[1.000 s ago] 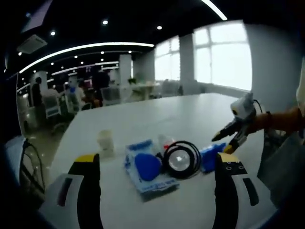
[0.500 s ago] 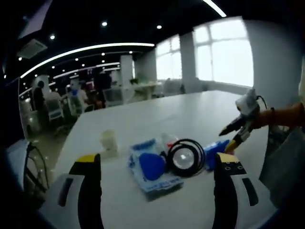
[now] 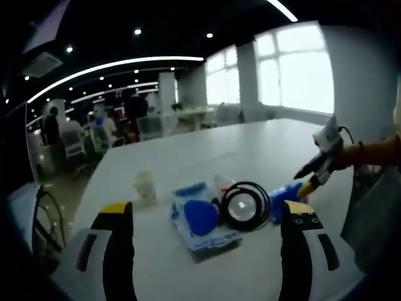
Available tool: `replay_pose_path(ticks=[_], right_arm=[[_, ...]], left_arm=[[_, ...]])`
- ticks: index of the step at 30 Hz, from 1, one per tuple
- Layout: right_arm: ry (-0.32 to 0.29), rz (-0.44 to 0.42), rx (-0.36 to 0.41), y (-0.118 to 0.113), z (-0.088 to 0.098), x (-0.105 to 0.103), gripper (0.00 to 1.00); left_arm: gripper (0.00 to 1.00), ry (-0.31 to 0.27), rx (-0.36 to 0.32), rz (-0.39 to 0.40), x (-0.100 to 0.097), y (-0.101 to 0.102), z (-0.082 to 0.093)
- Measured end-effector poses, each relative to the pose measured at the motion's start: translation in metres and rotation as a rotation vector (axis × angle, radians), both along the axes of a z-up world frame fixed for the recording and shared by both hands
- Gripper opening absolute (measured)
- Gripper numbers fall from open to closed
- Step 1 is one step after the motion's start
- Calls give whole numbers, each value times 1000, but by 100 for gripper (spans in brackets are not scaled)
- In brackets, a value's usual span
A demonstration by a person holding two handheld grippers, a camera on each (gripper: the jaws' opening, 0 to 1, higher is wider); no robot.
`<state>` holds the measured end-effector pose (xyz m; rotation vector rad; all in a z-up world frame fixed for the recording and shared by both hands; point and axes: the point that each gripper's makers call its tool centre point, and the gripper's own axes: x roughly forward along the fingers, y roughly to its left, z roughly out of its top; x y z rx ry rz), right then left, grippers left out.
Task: Arrange the tabletop items into an orderly group along one side of the table until the central work area is clear of visible clutter.
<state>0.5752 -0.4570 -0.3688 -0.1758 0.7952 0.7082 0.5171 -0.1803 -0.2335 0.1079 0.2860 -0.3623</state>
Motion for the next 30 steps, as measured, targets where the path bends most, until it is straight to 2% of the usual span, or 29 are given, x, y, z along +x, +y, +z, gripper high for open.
replay_pose_path(ticks=[13, 15, 17, 23, 25, 28, 30], right_arm=[[29, -39, 12, -6, -7, -5, 51], [40, -40, 14, -5, -9, -7, 45], [35, -33, -31, -9, -14, -9, 38], [42, -89, -13, -12, -16, -5, 21], [52, -102, 2, -13, -17, -3, 21], [49, -112, 28, -13, -15, -2, 14], [48, -109, 22, -12, -16, -2, 13]], left_arm=[[93, 3, 20, 1, -1, 1, -2], [93, 1, 18, 1, -1, 0, -1], [93, -1, 23, -4, -1, -1, -1], [89, 11, 40, -6, -2, 0, -5], [89, 7, 47, -8, -2, -1, -4], [89, 1, 56, -8, -1, -1, -3], [88, 2, 59, -10, -1, -1, -3]])
